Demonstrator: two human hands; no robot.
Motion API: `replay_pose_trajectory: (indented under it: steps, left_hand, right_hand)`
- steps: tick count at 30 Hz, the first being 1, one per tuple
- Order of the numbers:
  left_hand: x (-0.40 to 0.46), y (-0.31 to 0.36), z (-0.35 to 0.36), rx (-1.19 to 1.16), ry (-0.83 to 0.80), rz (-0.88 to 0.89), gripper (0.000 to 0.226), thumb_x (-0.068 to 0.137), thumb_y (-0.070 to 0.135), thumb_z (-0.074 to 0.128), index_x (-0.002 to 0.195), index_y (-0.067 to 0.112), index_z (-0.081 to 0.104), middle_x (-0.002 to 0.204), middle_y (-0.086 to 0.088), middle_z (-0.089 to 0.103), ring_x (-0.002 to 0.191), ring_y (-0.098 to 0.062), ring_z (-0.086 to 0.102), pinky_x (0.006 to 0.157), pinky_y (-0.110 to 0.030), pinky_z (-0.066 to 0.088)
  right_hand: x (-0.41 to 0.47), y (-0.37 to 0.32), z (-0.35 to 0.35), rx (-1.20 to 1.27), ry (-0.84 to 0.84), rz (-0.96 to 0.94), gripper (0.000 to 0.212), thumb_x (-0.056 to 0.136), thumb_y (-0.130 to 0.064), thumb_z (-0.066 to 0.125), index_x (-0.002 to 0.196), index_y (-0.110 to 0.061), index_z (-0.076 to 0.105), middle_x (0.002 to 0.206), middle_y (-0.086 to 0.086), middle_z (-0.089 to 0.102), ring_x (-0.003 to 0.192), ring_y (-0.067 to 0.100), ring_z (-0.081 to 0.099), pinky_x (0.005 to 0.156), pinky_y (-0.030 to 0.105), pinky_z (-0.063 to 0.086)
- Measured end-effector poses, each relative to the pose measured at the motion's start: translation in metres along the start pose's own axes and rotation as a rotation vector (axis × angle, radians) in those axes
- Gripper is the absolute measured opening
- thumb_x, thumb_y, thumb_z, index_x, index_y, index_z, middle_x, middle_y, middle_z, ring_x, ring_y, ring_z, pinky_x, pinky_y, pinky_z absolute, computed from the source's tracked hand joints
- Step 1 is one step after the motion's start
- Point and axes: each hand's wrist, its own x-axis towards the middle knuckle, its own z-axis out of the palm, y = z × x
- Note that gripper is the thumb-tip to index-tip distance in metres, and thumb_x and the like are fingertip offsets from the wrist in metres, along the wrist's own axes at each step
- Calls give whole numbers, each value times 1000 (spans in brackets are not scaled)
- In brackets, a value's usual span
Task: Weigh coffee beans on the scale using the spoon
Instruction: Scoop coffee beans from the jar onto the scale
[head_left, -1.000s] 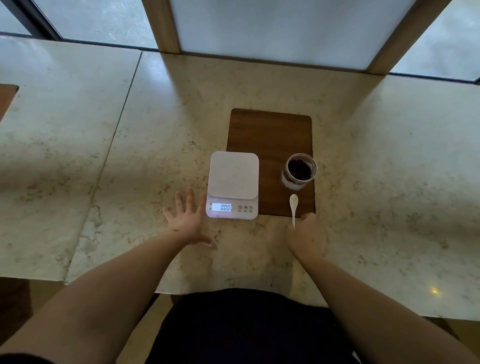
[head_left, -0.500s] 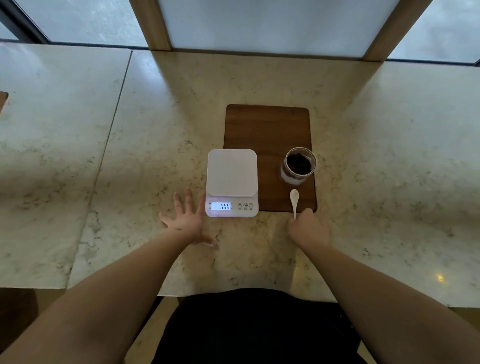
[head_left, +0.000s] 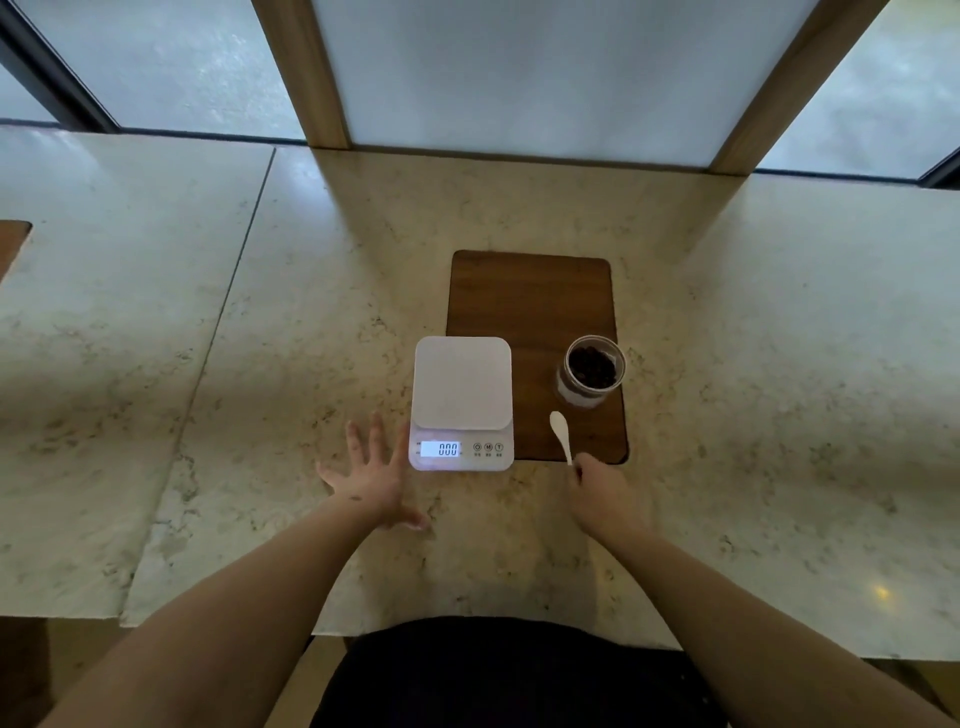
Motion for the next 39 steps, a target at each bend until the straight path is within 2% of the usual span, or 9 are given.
replay_pose_trajectory:
  steps: [6, 9, 11, 16, 19, 25, 28, 33, 39]
  left_hand:
    - [1, -2, 1, -20, 9, 18, 159, 48, 91, 70, 135, 38, -52, 141, -6, -62, 128, -40, -56, 105, -87, -5]
    - [0, -3, 1, -23, 20, 27, 159, 47, 91, 71, 135, 40, -51, 143, -6, -60, 129, -39, -55, 105, -87, -4]
    - [-1, -3, -1, -28, 22, 25, 159, 47, 91, 71, 139, 39, -48, 145, -6, -58, 130, -39, -54, 105, -87, -4]
    - [0, -3, 2, -29, 29, 25, 159, 48, 90, 72, 138, 40, -50, 145, -5, -59, 130, -38, -54, 106, -86, -3]
    - [1, -3, 3, -30, 45, 26, 159, 47, 90, 72, 126, 42, -57, 142, -5, -61, 130, -38, -55, 105, -87, -4]
    - [5, -4, 4, -33, 56, 16, 162, 44, 90, 74, 122, 45, -60, 137, -3, -64, 127, -37, -58, 102, -87, -5]
    - [6, -4, 3, -33, 47, 11, 162, 44, 90, 74, 122, 44, -60, 136, -3, -65, 126, -37, -59, 101, -88, -5]
    - [3, -4, 1, -38, 56, 12, 163, 43, 90, 75, 127, 44, -57, 144, -4, -60, 132, -37, -54, 104, -87, -3]
    - [-2, -2, -1, -33, 57, 17, 162, 45, 88, 76, 129, 45, -55, 147, -4, -58, 133, -37, -53, 106, -86, -2]
  right_hand:
    - [-2, -19, -47, -9, 214, -292, 27, 104, -27, 43, 79, -22, 53, 72, -2, 53, 59, 14, 50, 51, 25, 36]
    - [3, -25, -73, 46, 328, -336, 29, 105, -23, 42, 77, -22, 51, 61, -5, 51, 48, 9, 44, 43, 19, 31]
    - [11, -27, -87, -3, 413, -281, 29, 105, -21, 40, 77, -20, 49, 60, -5, 48, 50, 10, 43, 45, 25, 28]
    - [31, -24, -108, -175, 296, -123, 21, 99, -9, 37, 82, -12, 48, 68, 1, 48, 64, 25, 50, 49, 32, 29]
    - [35, -22, -117, -212, 333, -97, 22, 100, -10, 39, 87, -7, 55, 76, 10, 57, 70, 32, 56, 55, 35, 36]
    - [41, -20, -118, -278, 362, -56, 19, 100, -10, 40, 85, -11, 51, 70, 6, 53, 57, 21, 51, 45, 31, 28]
    - [43, -20, -114, -282, 368, -70, 18, 98, -8, 39, 85, -12, 49, 72, 8, 55, 59, 25, 53, 49, 32, 32]
    - [44, -21, -107, -165, 383, -144, 38, 95, -6, 42, 66, -28, 30, 63, -2, 44, 53, 15, 42, 45, 29, 21]
    - [46, -24, -105, -131, 292, -98, 24, 96, -7, 44, 74, -17, 46, 69, 1, 48, 64, 22, 49, 48, 29, 28]
